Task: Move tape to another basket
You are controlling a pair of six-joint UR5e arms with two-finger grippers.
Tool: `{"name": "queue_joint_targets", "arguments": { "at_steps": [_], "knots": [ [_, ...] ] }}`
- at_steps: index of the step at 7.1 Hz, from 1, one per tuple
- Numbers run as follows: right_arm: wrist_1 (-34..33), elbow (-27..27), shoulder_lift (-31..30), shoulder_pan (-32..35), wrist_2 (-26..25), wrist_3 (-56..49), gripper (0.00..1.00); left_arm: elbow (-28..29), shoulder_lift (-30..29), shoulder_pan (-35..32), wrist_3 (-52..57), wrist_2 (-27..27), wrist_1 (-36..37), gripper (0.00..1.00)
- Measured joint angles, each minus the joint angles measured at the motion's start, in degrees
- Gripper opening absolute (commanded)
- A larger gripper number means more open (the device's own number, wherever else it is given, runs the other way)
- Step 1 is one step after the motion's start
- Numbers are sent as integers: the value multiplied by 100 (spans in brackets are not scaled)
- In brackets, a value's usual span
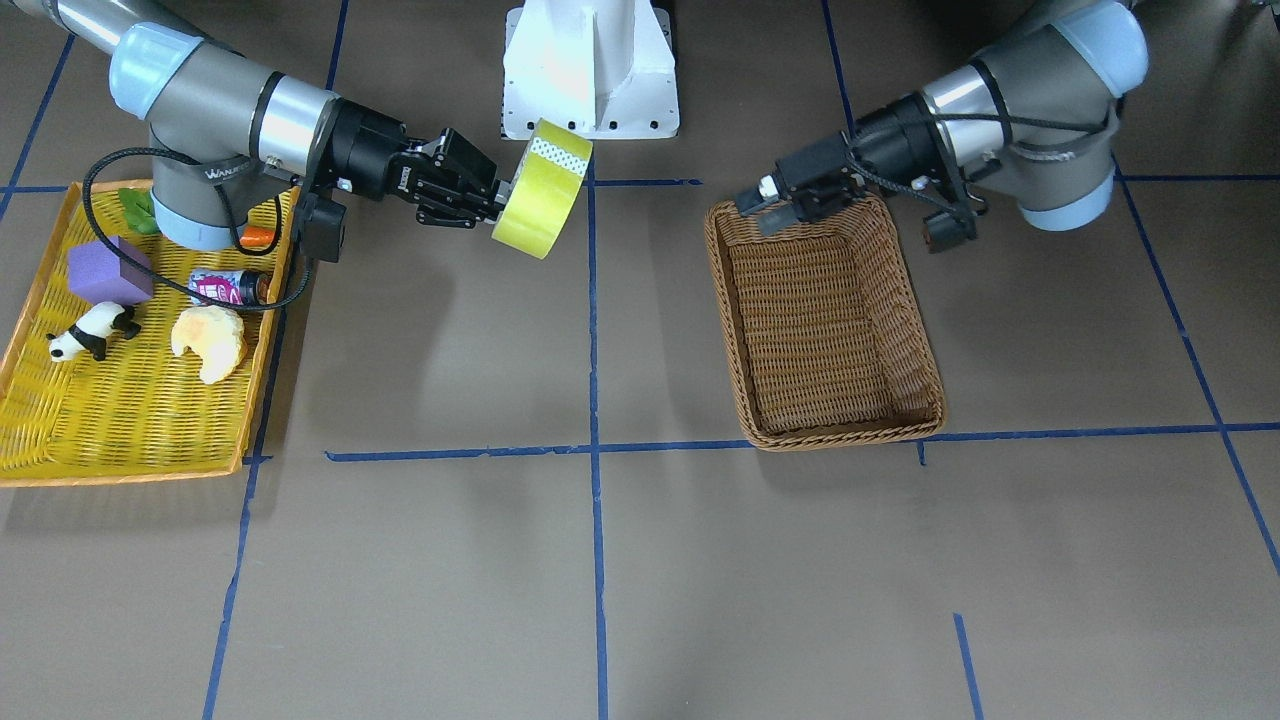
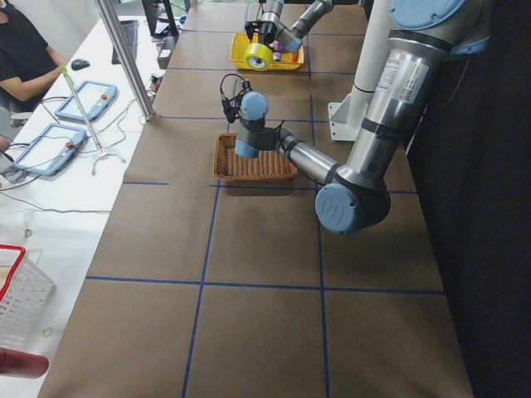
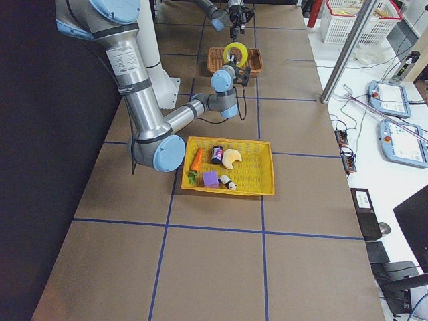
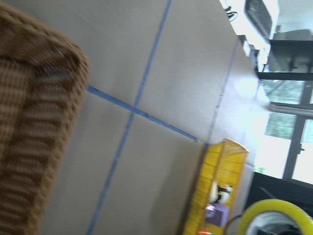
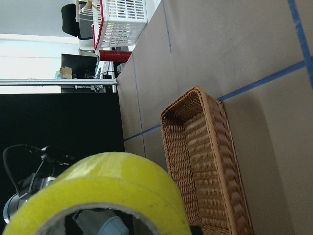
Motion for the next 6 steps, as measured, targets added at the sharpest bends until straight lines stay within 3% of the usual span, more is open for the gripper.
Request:
{"name": "queue_joint_targets", "arguments": {
  "at_steps": [2, 6],
  "knots": [
    [218, 61, 32, -320, 21, 74, 1, -124, -267, 86, -873, 305, -221, 100],
    [302, 321, 36, -798, -9, 67, 2, -215, -351, 390, -1137, 625, -321, 100]
  ]
}}
